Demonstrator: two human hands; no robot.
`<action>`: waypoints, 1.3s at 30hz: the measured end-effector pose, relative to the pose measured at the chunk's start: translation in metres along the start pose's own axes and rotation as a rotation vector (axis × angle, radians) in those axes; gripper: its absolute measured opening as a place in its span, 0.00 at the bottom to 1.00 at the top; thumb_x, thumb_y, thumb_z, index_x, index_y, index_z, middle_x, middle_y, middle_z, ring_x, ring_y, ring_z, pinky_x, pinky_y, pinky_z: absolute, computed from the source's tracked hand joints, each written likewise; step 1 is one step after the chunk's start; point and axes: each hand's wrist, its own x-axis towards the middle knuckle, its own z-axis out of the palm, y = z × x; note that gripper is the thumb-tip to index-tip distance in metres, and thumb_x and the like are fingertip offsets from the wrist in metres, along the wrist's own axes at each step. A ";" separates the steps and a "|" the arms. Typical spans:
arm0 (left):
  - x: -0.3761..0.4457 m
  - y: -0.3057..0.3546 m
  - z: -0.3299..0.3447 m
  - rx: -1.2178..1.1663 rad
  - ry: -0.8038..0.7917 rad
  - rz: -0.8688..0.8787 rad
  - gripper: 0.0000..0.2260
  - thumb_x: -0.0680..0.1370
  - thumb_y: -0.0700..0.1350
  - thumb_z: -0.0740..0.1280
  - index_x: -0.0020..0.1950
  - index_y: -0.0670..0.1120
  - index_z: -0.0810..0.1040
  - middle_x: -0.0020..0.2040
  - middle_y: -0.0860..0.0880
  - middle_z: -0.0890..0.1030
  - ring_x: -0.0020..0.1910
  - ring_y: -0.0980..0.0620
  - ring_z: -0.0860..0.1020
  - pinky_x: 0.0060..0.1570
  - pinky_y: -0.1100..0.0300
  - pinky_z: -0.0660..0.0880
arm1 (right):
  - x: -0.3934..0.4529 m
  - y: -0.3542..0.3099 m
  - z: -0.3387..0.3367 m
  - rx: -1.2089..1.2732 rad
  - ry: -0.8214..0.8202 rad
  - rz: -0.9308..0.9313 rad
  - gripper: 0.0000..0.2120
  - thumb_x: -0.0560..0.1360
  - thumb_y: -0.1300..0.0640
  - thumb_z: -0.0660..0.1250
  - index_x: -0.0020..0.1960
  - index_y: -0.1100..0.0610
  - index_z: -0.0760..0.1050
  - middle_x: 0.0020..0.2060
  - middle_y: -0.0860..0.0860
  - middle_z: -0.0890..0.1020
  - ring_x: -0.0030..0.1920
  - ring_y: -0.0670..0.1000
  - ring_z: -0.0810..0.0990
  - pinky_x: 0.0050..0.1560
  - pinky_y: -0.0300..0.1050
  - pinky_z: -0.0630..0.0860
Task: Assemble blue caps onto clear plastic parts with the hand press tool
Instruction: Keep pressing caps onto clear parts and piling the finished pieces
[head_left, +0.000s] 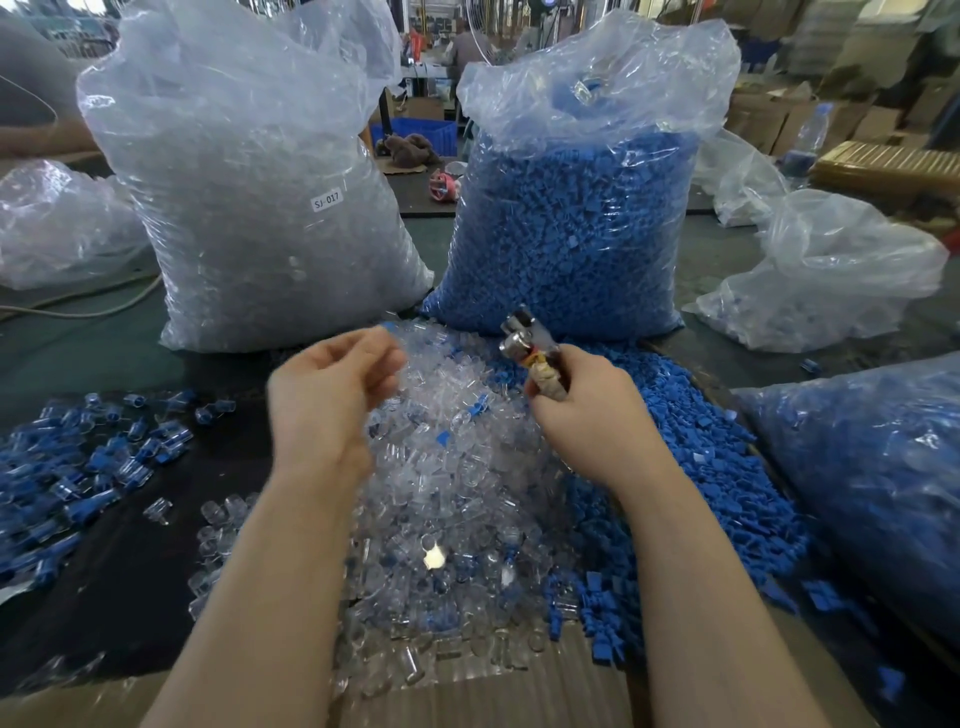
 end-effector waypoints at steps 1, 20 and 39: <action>0.006 0.005 -0.008 -0.066 0.091 -0.033 0.01 0.76 0.37 0.71 0.45 0.43 0.81 0.31 0.51 0.84 0.32 0.59 0.83 0.34 0.69 0.78 | 0.001 0.003 -0.002 -0.057 0.029 0.028 0.02 0.73 0.54 0.63 0.42 0.52 0.71 0.34 0.48 0.77 0.35 0.50 0.74 0.32 0.47 0.66; 0.042 0.000 -0.067 0.484 0.276 -0.108 0.06 0.78 0.42 0.68 0.54 0.50 0.80 0.49 0.48 0.81 0.44 0.52 0.79 0.37 0.61 0.78 | -0.004 0.021 -0.007 -0.451 -0.064 0.474 0.08 0.76 0.52 0.66 0.48 0.55 0.69 0.45 0.54 0.75 0.39 0.56 0.73 0.36 0.45 0.67; 0.012 0.001 -0.035 0.901 -0.061 0.268 0.03 0.75 0.46 0.73 0.45 0.52 0.80 0.40 0.52 0.82 0.42 0.52 0.80 0.43 0.55 0.76 | 0.001 0.024 -0.006 -0.317 0.008 0.444 0.12 0.73 0.49 0.71 0.38 0.53 0.70 0.34 0.51 0.76 0.33 0.51 0.73 0.29 0.42 0.63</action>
